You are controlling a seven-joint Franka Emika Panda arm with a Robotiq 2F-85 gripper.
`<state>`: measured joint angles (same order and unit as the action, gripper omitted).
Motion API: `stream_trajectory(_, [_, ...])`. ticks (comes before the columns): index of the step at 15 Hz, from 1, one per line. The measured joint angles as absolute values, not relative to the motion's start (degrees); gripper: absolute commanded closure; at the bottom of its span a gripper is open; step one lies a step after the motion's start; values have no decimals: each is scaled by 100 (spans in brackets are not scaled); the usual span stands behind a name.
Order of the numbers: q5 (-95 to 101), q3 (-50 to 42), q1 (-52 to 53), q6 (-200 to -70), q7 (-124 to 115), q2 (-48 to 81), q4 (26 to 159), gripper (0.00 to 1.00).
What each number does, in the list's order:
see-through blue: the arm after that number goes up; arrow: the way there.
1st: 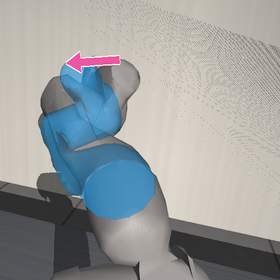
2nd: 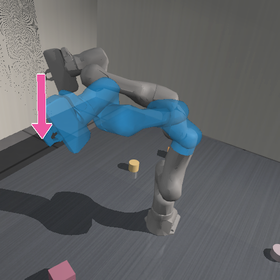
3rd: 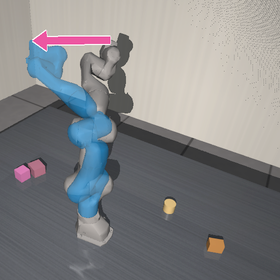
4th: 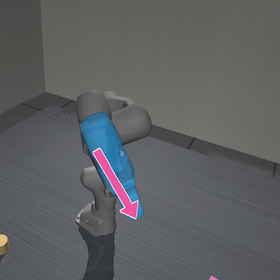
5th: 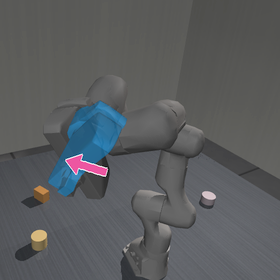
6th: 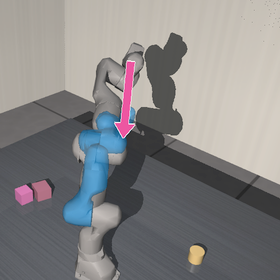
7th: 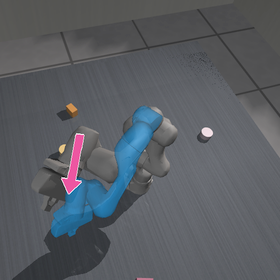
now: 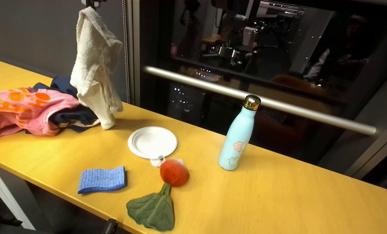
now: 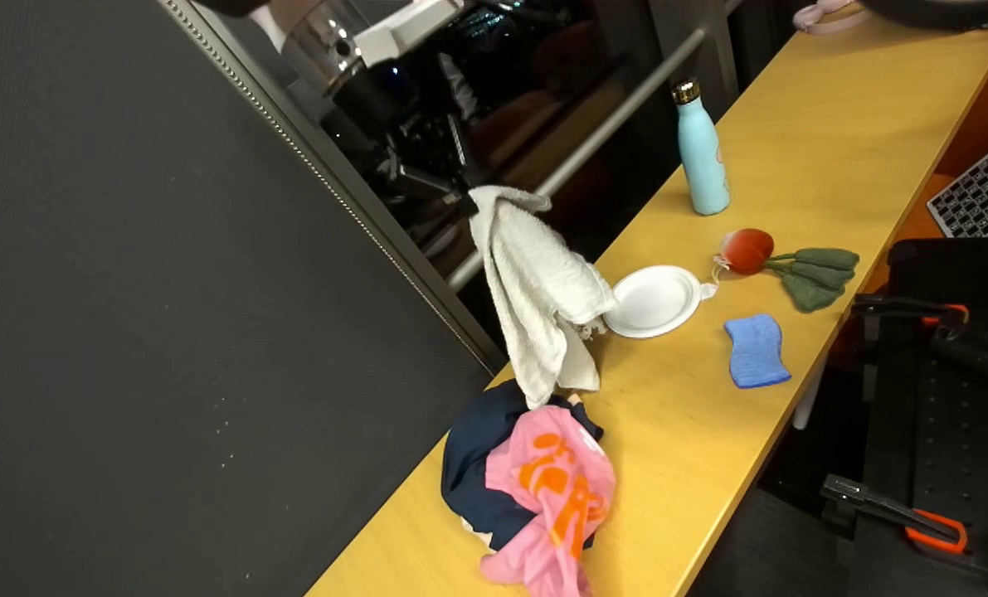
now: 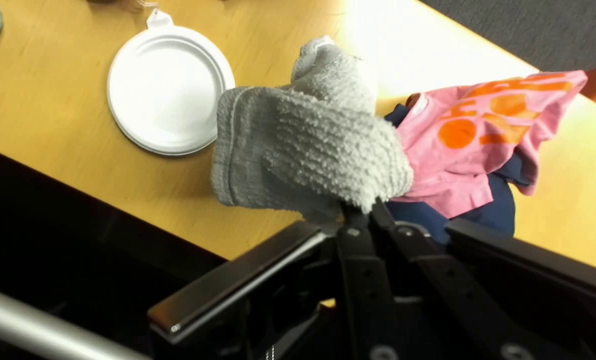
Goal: Pull out the towel from the pile
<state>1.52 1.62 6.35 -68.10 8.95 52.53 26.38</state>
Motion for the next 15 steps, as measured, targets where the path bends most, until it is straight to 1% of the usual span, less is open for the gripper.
stream_trajectory(8, [-68,249,687,-6549,651,6181,2638,99])
stream_trajectory(15, [86,133,674,-6491,281,7057,2632,99])
